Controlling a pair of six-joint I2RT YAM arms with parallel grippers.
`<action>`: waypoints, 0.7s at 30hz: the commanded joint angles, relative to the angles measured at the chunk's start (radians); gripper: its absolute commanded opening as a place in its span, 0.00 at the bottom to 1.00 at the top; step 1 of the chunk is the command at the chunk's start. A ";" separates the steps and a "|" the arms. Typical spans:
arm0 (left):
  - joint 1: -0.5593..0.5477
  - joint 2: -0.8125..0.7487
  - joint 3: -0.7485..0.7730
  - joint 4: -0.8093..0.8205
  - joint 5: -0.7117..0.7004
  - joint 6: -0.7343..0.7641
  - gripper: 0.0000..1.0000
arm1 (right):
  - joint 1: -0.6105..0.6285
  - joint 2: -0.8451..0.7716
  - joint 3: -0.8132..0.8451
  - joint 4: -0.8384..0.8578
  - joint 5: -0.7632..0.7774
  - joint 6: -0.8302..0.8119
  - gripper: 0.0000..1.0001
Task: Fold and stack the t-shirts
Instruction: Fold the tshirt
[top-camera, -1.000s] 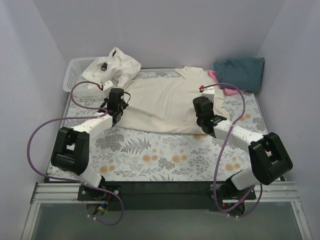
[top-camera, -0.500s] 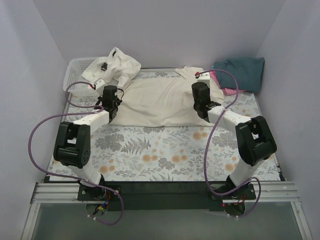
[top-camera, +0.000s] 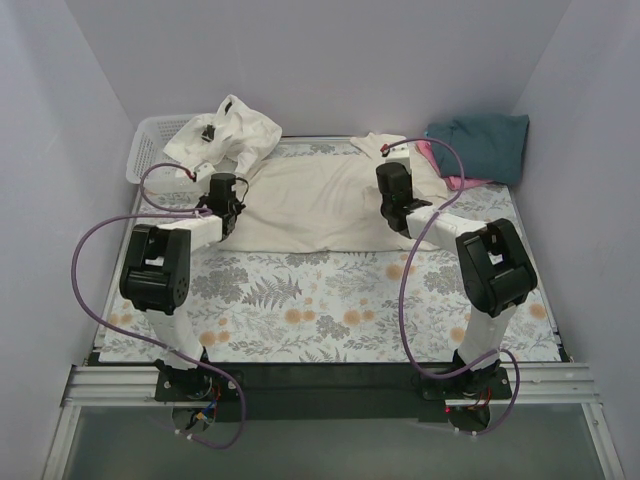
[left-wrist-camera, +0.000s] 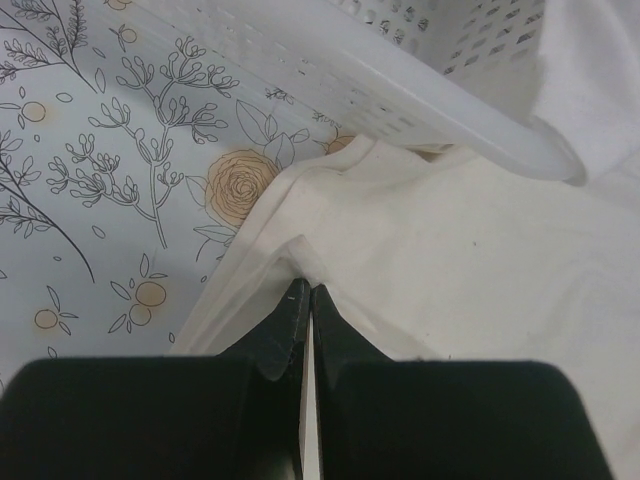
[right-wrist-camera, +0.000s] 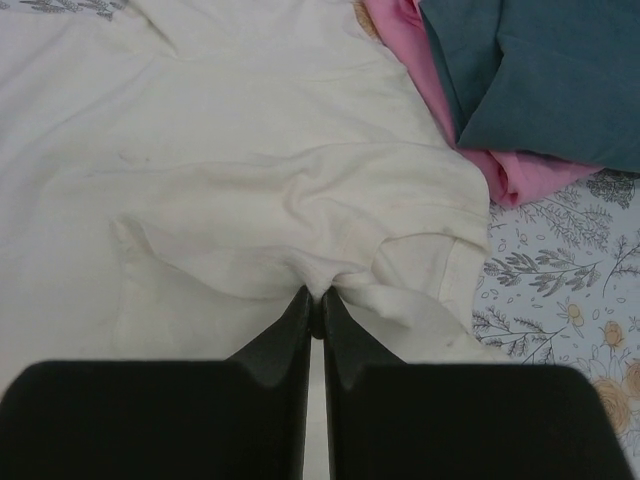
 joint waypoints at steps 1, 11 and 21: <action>0.010 0.003 0.048 0.029 -0.018 0.024 0.00 | -0.013 0.004 0.055 0.048 0.041 -0.028 0.01; 0.012 0.039 0.111 0.000 -0.041 0.049 0.38 | -0.058 0.083 0.164 0.048 0.033 -0.042 0.46; 0.003 -0.117 0.111 -0.027 0.007 0.035 0.86 | -0.056 -0.125 0.085 0.046 0.012 -0.073 0.78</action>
